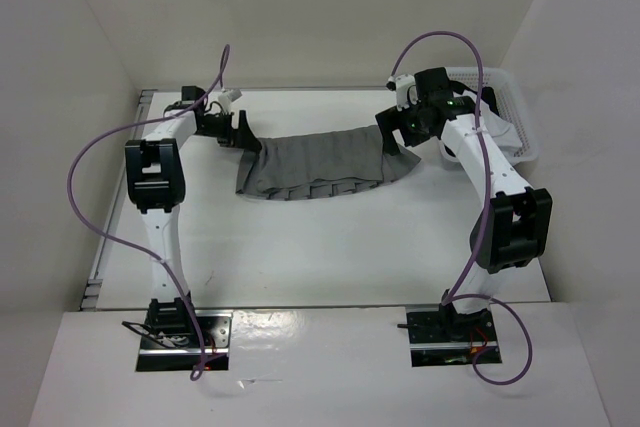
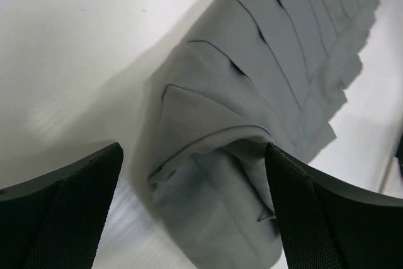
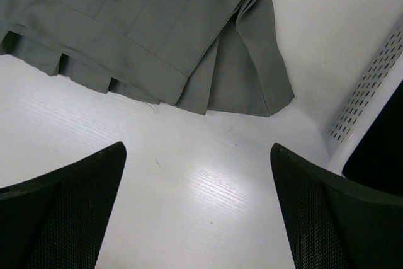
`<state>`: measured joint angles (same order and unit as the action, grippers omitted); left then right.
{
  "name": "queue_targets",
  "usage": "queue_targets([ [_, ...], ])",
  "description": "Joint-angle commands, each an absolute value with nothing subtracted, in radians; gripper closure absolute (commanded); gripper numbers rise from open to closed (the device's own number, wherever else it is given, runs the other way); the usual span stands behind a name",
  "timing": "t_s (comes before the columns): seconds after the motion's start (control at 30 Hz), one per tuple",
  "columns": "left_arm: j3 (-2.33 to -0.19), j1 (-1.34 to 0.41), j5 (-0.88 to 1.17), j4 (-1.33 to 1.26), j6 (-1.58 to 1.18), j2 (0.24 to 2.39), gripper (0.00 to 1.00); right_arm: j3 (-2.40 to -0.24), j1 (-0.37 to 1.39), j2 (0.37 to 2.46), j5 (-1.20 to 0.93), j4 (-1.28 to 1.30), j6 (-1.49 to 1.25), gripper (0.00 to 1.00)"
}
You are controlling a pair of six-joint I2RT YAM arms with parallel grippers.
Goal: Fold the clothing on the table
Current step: Fold the skirt
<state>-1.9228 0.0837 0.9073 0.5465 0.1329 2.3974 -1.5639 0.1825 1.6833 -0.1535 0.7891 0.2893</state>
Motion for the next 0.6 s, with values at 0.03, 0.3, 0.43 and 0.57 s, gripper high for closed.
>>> queue_targets([
  [0.03,-1.942,0.118,1.043,0.634,0.187,2.431,0.00,-1.565,0.178,1.655,-0.152,0.785,0.291,0.01],
  [0.3,-1.933,0.184,1.143,0.652,0.169,2.364,0.00,-1.565,0.178,1.655,-0.143,0.785,0.291,0.01],
  [0.43,-1.974,0.172,1.134,0.652,0.160,2.352,0.00,-1.583,0.178,1.655,-0.152,0.785,0.291,0.01],
  [0.57,-1.994,0.153,1.134,0.661,0.150,2.384,0.00,-1.594,0.178,1.666,-0.152,0.795,0.291,0.01],
])
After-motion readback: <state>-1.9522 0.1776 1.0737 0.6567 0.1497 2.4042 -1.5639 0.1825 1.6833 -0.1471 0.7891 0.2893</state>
